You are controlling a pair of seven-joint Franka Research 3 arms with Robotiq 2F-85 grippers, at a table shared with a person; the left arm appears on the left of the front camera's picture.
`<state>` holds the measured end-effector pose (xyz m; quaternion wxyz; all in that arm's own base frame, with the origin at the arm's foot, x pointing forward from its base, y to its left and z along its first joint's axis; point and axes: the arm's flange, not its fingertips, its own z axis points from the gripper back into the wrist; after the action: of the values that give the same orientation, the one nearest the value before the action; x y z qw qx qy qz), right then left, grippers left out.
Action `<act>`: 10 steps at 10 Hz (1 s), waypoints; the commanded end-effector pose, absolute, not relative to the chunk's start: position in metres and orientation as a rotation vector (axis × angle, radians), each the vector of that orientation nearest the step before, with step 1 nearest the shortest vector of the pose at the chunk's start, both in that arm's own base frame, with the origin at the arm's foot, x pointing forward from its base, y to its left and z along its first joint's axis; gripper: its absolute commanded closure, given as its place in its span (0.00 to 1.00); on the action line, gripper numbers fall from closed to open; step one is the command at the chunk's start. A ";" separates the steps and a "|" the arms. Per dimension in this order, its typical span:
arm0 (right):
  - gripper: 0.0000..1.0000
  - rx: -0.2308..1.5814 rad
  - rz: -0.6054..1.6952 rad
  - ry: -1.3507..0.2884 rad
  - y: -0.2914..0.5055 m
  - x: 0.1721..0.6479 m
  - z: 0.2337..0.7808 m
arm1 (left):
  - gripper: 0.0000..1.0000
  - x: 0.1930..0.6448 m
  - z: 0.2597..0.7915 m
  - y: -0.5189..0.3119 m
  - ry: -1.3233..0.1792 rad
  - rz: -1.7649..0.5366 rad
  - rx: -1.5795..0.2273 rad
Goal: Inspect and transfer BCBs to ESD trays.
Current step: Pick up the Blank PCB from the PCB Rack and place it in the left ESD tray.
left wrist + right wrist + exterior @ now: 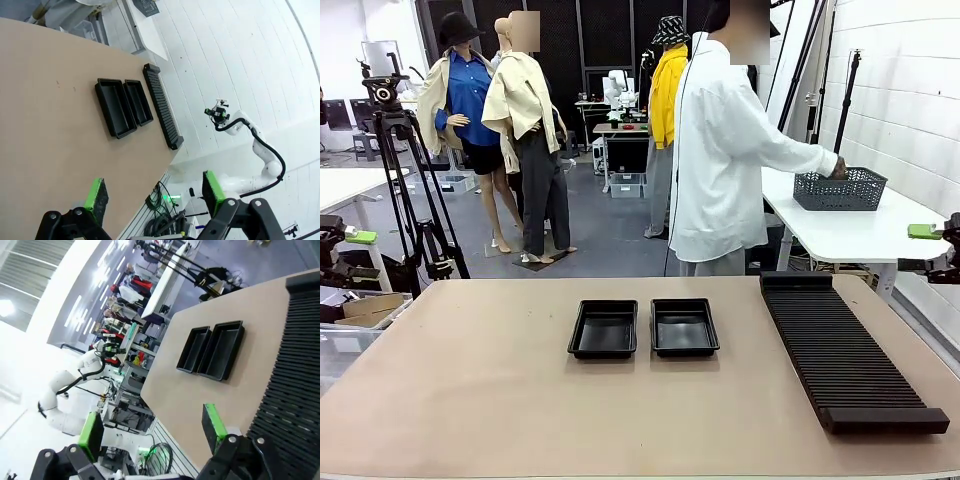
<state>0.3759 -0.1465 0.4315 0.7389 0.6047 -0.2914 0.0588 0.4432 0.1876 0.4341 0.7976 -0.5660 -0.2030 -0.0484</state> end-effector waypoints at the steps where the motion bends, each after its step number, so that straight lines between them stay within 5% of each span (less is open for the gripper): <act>1: 0.00 1.328 0.121 -0.644 -0.148 0.374 0.431 | 0.00 0.450 0.434 0.193 -0.444 -0.165 -1.219; 10: 0.00 1.328 0.121 -0.644 -0.148 0.374 0.431 | 0.00 0.443 0.434 0.188 -0.436 -0.104 -1.215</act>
<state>0.3753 -0.1488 0.4318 0.7417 0.6009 -0.2925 0.0562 0.4454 0.1885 0.4316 0.7968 -0.5670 -0.2017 -0.0537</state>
